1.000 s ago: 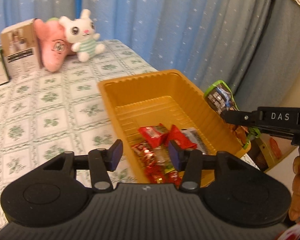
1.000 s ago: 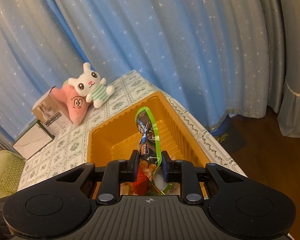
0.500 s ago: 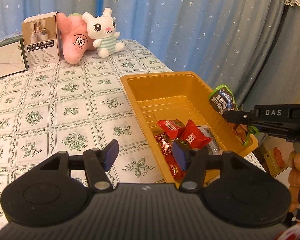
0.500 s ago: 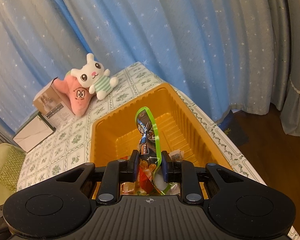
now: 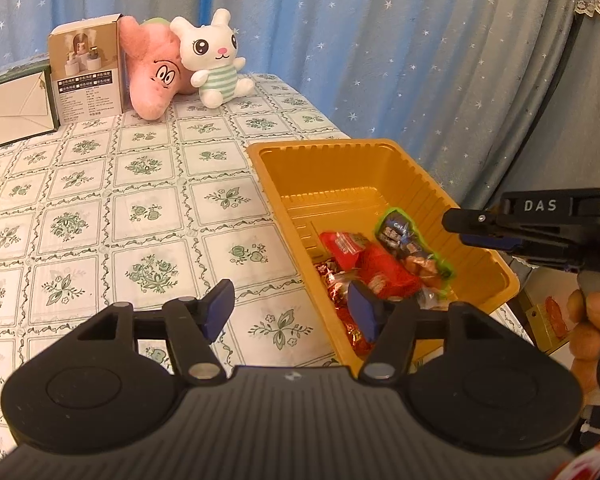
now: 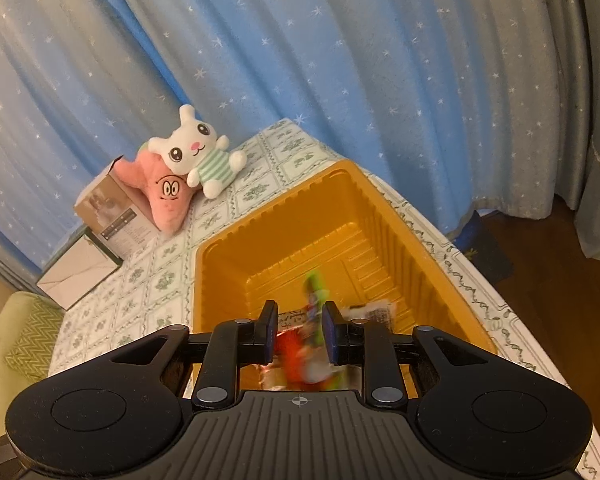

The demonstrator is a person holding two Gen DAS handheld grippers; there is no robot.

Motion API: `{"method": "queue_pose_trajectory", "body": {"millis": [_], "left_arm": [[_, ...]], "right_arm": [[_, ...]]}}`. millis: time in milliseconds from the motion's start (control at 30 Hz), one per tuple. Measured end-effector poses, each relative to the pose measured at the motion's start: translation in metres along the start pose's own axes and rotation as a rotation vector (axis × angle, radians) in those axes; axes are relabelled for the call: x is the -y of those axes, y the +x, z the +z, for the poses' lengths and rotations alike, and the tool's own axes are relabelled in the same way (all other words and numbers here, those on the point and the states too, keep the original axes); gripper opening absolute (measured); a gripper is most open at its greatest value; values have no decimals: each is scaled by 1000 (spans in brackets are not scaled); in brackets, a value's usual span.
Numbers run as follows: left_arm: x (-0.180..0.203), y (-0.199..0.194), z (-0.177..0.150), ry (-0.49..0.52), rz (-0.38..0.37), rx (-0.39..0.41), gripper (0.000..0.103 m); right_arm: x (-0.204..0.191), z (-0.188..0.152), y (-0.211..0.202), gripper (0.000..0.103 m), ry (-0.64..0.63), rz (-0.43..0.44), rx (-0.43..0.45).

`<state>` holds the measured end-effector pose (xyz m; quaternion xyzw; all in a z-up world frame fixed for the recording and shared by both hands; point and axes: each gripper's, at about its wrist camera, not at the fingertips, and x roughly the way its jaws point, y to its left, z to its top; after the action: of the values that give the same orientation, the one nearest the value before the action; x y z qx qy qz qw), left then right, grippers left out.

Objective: Organize snacks

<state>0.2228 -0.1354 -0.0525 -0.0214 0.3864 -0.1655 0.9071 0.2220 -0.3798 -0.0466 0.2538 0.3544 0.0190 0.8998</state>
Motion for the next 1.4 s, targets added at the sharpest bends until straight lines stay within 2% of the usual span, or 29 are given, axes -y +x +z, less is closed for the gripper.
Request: {"method": "queue_pose_trajectory", "body": {"millis": [67, 467, 533, 600, 667, 733, 933, 1200, 1400], "left_arm": [[-2, -2, -2, -15, 4, 2, 66], [-3, -29, -12, -34, 25, 17, 76], [-1, -35, -13, -36, 32, 26, 82], [0, -41, -14, -40, 36, 35, 85], [1, -47, -15, -43, 40, 40, 88], [1, -53, -17, -50, 50, 43, 92], [0, -74, -24, -76, 92, 54, 103], [1, -97, -35, -77, 114, 62, 103], [5, -115, -44, -73, 125, 66, 103]], "right_arm": [[1, -1, -4, 50, 13, -1, 8], [1, -24, -34, 52, 16, -7, -12], [0, -28, -41, 53, 13, -9, -17], [-3, -31, -47, 57, 3, -13, -22], [-6, -34, -54, 72, -9, -23, -20], [-9, -37, -62, 75, -25, -29, -14], [-17, -47, -82, 79, -69, -53, -7], [-30, -66, -100, 81, -155, -102, -26], [-42, -74, -117, 81, -204, -107, -35]]}}
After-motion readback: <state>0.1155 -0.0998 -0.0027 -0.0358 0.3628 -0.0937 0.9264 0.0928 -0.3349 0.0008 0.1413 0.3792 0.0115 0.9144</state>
